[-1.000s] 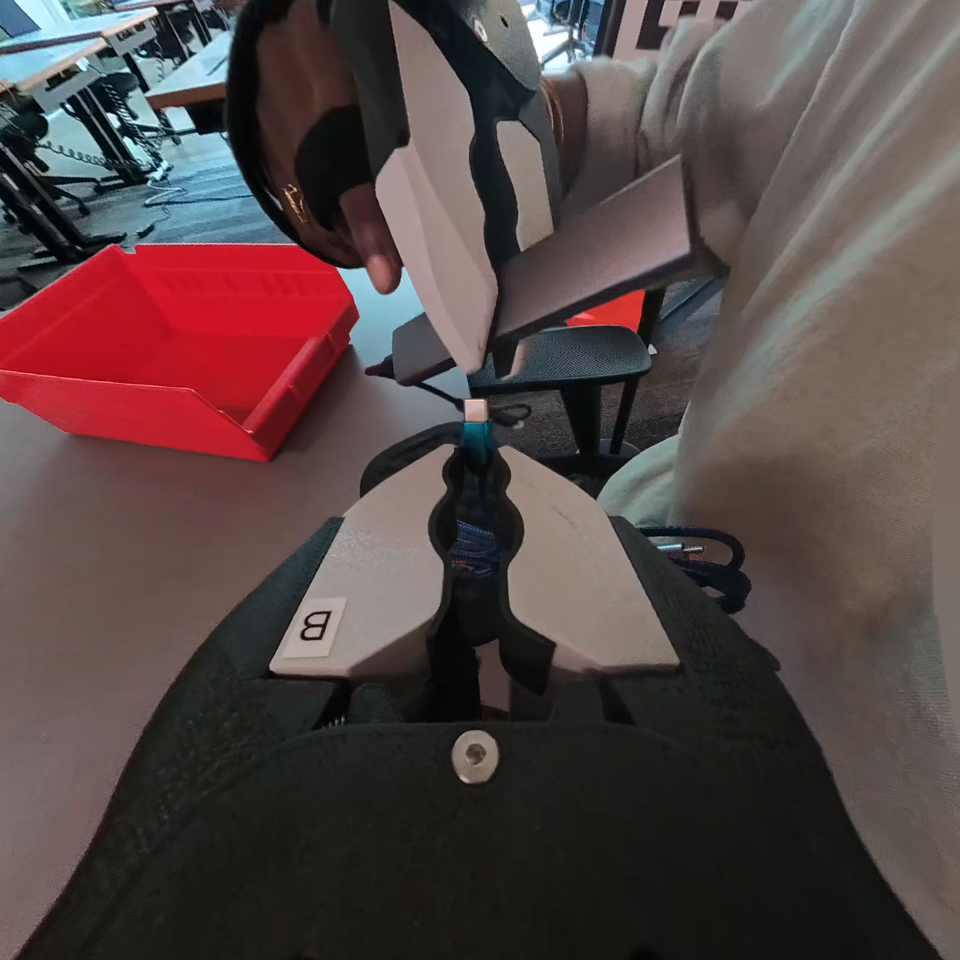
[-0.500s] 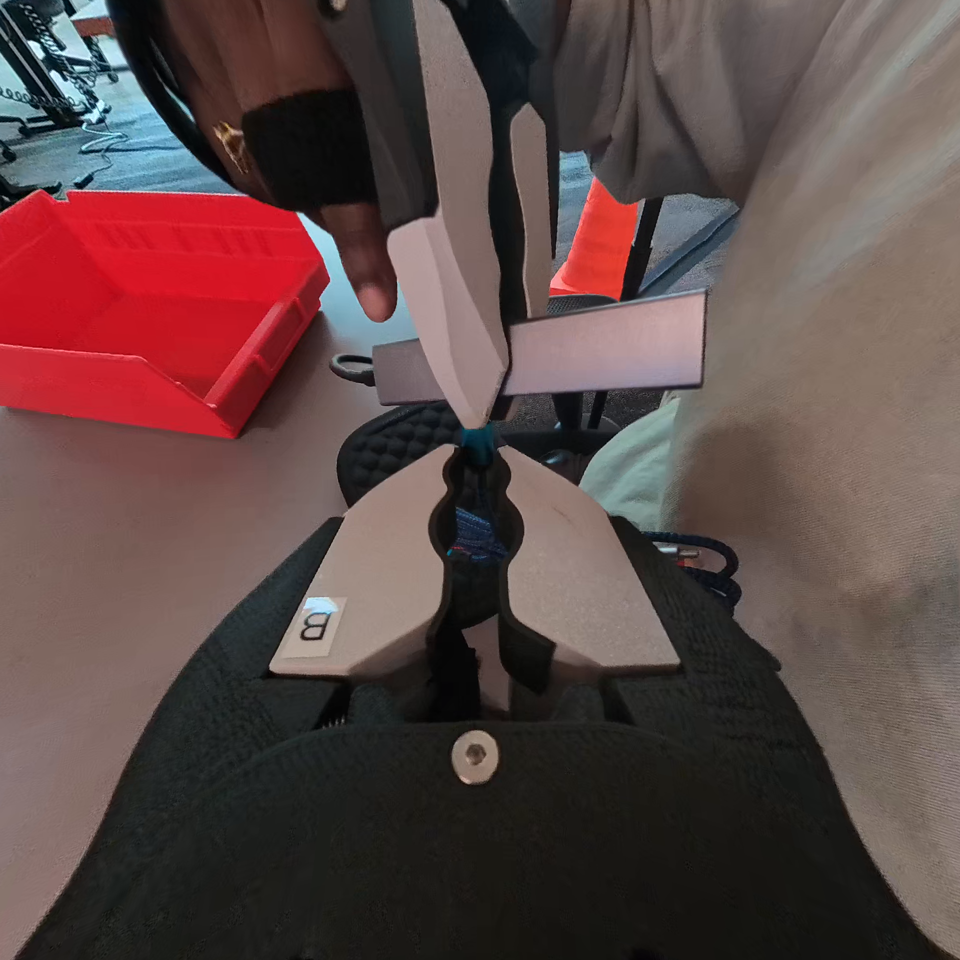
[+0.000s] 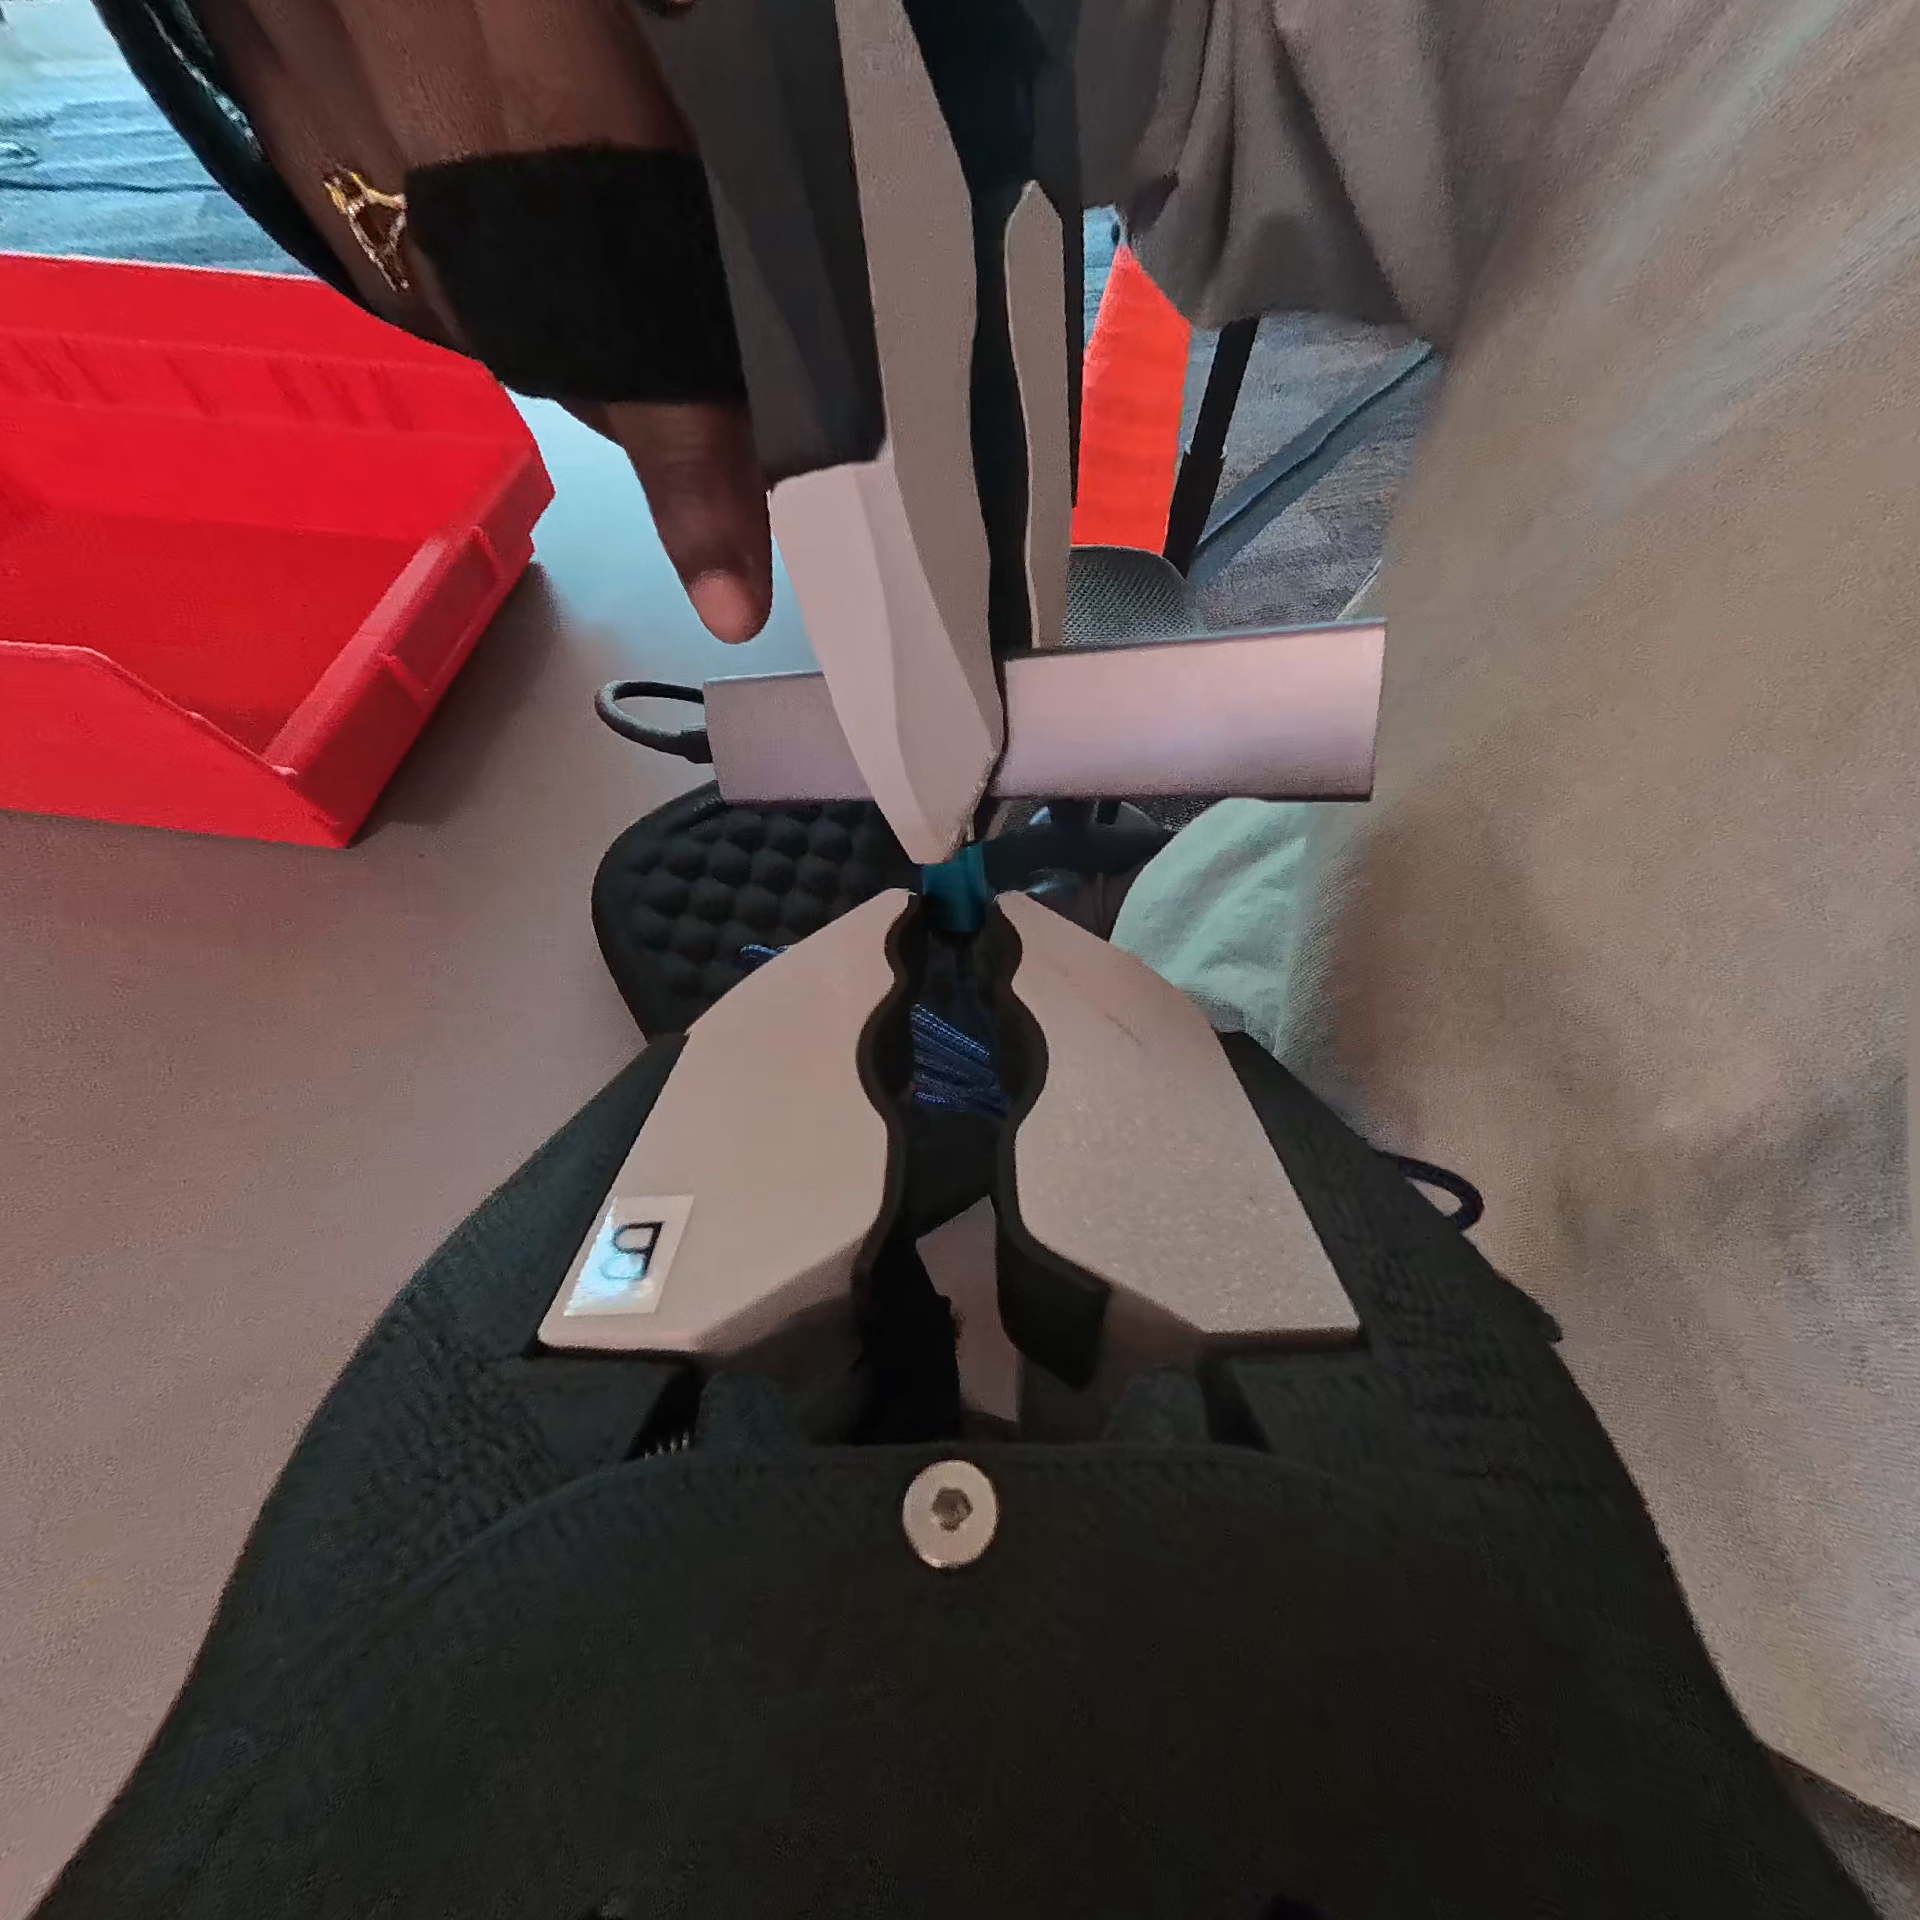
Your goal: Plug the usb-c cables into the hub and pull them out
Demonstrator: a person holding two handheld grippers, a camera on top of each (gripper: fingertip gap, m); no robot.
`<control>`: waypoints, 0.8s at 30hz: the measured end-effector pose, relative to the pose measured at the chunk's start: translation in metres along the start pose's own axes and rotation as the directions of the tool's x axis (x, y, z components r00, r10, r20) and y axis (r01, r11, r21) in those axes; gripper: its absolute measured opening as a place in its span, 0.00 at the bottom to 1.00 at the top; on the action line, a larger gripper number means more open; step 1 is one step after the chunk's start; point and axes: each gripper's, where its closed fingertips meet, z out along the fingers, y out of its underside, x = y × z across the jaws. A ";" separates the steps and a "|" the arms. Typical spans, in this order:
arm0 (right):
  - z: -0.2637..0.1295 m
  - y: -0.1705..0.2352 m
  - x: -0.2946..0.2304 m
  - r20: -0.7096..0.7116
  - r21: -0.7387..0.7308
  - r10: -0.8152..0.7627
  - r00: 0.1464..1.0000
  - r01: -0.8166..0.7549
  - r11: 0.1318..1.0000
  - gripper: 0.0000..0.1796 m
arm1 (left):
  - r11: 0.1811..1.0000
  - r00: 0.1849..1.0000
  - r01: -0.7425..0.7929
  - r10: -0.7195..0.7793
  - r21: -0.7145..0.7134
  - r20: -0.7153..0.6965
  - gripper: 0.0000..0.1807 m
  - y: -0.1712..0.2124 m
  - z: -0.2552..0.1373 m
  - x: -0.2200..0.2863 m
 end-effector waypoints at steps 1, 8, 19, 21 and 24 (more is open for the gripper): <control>0.001 0.002 -0.001 0.004 -0.008 -0.004 1.000 0.004 1.000 0.05 | 1.000 1.000 0.008 -0.008 0.000 -0.008 0.06 0.001 0.001 -0.001; 0.008 0.015 -0.007 0.030 -0.027 0.004 1.000 -0.003 1.000 0.05 | 0.999 0.997 0.042 -0.042 -0.001 -0.059 0.06 0.010 0.009 -0.007; 0.012 0.023 -0.014 -0.058 0.036 0.035 0.998 -0.033 0.999 0.05 | 0.998 0.986 0.062 -0.059 0.014 -0.157 0.06 0.017 0.023 -0.006; 0.012 0.027 -0.015 -0.062 -0.001 0.015 0.998 -0.015 1.000 0.05 | 0.994 0.984 0.108 -0.106 0.004 -0.143 0.06 0.018 0.026 -0.011; 0.012 0.033 -0.019 -0.051 -0.061 -0.020 0.998 0.017 0.998 0.05 | 0.992 0.983 0.126 -0.126 -0.012 -0.136 0.06 0.019 0.030 -0.013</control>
